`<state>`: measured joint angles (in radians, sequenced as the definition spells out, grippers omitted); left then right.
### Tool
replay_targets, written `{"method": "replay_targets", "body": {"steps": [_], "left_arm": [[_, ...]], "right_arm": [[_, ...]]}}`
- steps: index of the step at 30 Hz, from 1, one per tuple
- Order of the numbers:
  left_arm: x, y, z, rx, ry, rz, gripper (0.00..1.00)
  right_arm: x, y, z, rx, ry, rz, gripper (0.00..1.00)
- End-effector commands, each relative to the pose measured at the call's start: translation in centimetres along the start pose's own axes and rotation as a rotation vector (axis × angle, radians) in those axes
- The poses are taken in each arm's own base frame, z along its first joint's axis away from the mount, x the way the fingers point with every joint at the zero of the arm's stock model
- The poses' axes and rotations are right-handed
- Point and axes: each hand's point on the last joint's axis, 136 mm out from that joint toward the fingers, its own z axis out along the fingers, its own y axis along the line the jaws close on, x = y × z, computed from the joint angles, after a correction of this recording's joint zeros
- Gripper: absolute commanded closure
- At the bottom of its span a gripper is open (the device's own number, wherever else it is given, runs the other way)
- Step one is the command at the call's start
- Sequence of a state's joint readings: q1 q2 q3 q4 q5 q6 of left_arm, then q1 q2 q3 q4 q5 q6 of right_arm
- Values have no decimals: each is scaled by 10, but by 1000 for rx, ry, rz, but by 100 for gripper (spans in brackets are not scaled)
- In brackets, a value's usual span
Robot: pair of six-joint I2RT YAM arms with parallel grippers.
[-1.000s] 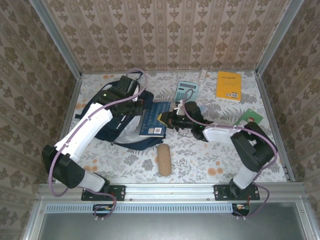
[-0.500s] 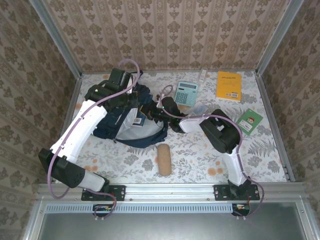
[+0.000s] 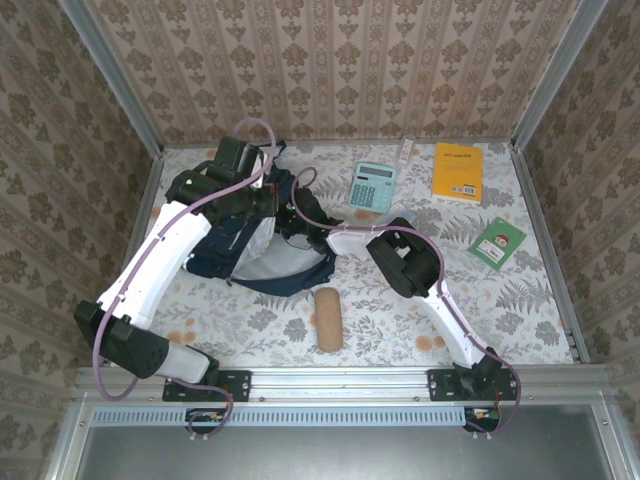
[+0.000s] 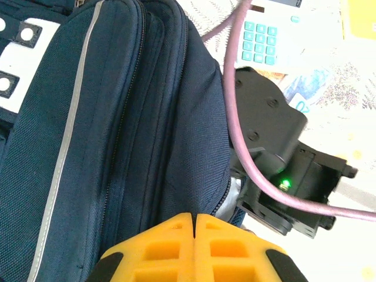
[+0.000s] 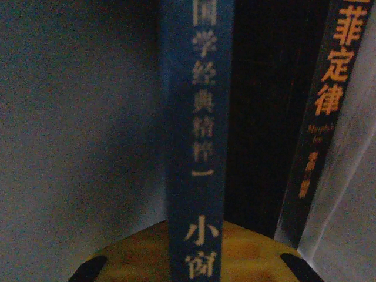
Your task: Pack the student bag
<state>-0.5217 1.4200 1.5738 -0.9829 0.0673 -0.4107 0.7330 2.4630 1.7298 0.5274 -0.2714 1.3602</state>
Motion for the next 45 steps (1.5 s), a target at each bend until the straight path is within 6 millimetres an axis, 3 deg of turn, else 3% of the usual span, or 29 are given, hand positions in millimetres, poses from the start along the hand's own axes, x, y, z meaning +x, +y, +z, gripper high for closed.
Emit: {"method": "replay_targets", "body": {"steps": [1, 3, 6, 11, 14, 19, 25, 28, 32, 39, 45], "left_arm": [[-12, -15, -27, 90, -96, -18, 100], [-11, -13, -26, 84, -95, -19, 100], [-10, -11, -26, 78, -98, -22, 100], [-9, -5, -25, 73, -106, -34, 100], [-8, -2, -23, 74, -107, -43, 100], [-6, 1, -21, 78, -105, -55, 100], [-6, -1, -20, 94, -102, -62, 100], [-5, -2, -20, 101, -101, -65, 100], [-4, -5, -19, 119, -97, -66, 100], [-2, -8, -18, 134, -90, -63, 100], [1, -2, -15, 109, -89, -61, 100]], "right_arm": [[3, 5, 10, 44, 4, -34, 72], [7, 7, 11, 53, 32, -39, 64], [10, 6, 2, 102, 49, -53, 37], [14, 8, -20, 171, 65, -85, 21], [17, 4, -33, 259, 89, -128, 19], [21, -8, -49, 366, 123, -163, 21], [33, -18, -43, 355, 161, -127, 47], [36, -14, -35, 322, 170, -119, 67], [36, -11, -22, 272, 173, -89, 84], [39, -16, 1, 247, 197, -50, 79], [39, 2, -14, 219, 206, -111, 73]]}}
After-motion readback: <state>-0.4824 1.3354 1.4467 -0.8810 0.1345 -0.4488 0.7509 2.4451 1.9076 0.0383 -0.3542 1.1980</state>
